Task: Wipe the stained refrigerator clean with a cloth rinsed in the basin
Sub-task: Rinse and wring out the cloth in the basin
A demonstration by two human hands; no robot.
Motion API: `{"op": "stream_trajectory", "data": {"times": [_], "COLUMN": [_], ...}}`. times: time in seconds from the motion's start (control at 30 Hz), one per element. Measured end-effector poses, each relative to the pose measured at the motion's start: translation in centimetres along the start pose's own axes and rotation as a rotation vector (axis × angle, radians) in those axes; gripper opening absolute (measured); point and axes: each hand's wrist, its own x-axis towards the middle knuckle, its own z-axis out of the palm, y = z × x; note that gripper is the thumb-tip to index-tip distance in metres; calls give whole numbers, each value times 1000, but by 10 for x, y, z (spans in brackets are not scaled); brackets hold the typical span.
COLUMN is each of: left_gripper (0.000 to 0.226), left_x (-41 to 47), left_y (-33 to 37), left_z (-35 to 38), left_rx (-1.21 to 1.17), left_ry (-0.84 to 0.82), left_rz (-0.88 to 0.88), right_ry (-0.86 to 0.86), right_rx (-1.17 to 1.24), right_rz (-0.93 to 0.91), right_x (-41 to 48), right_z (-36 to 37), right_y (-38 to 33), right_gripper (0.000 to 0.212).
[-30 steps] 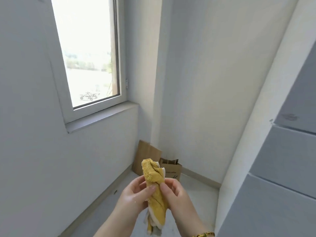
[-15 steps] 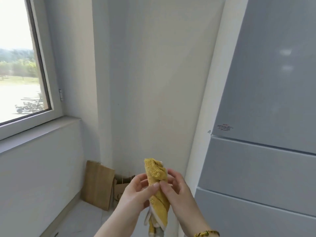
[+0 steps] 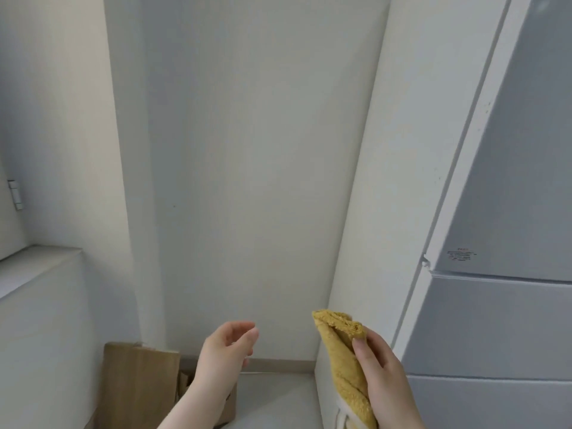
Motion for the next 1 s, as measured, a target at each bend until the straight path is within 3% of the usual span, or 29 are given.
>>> {"op": "stream_trajectory", "data": {"times": [0.3,0.6,0.8,1.0], "left_gripper": [17,6,16,14], "left_x": [61,94,109,120], "left_y": [-1,2,0,-4], "left_z": [-44,-18,1,18], "left_rx": [57,23,54,3], "left_ry": [-1,27,65,45], "left_rz": [-23,0,9,12], "right_ry": [52,87,93,123], "right_rx": [36,21,36,120], "right_rz": [21,5,-3,-15], "right_x": [22,58,77,90], "right_z": [50,27,9,-5], "right_y": [14,12,10,10], "right_gripper": [21,21,9,20]}}
